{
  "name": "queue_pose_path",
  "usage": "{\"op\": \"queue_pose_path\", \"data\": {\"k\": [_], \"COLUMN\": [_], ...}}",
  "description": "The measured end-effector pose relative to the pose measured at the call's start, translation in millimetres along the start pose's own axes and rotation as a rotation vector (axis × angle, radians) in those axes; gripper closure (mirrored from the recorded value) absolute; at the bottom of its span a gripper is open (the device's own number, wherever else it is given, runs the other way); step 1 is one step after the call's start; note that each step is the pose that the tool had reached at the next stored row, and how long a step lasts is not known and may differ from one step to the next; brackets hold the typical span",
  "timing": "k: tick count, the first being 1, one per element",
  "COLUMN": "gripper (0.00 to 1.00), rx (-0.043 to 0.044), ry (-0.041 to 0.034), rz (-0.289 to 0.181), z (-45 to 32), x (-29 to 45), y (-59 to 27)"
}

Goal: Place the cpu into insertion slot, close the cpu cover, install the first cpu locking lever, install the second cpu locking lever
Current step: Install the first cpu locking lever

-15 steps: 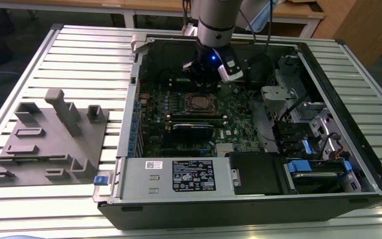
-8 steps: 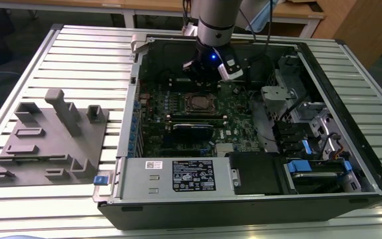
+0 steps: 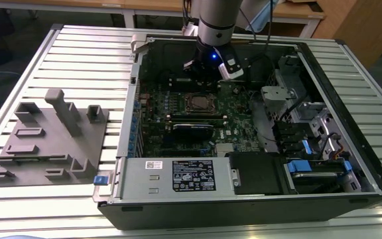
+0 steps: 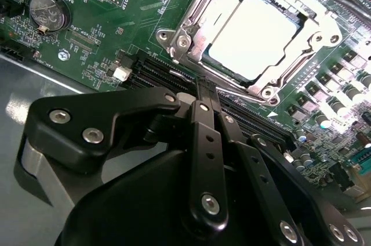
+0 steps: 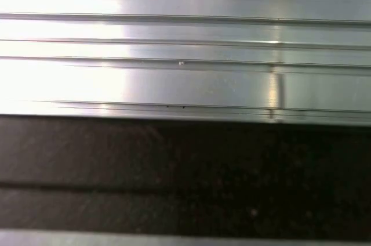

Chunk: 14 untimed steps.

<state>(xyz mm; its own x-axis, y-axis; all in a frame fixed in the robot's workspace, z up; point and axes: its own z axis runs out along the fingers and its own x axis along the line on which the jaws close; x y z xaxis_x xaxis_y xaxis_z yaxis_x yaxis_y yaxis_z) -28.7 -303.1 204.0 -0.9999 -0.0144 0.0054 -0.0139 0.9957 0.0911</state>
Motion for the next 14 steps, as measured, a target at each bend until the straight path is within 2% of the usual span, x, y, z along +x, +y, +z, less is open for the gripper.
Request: {"op": "queue_pose_path", "data": {"k": [14], "gripper": [0.89], "rx": [0.0004], "ry": [-0.0014], "rz": [0.015], "z": [0.2], "x": [-0.7], "y": [0.1]}}
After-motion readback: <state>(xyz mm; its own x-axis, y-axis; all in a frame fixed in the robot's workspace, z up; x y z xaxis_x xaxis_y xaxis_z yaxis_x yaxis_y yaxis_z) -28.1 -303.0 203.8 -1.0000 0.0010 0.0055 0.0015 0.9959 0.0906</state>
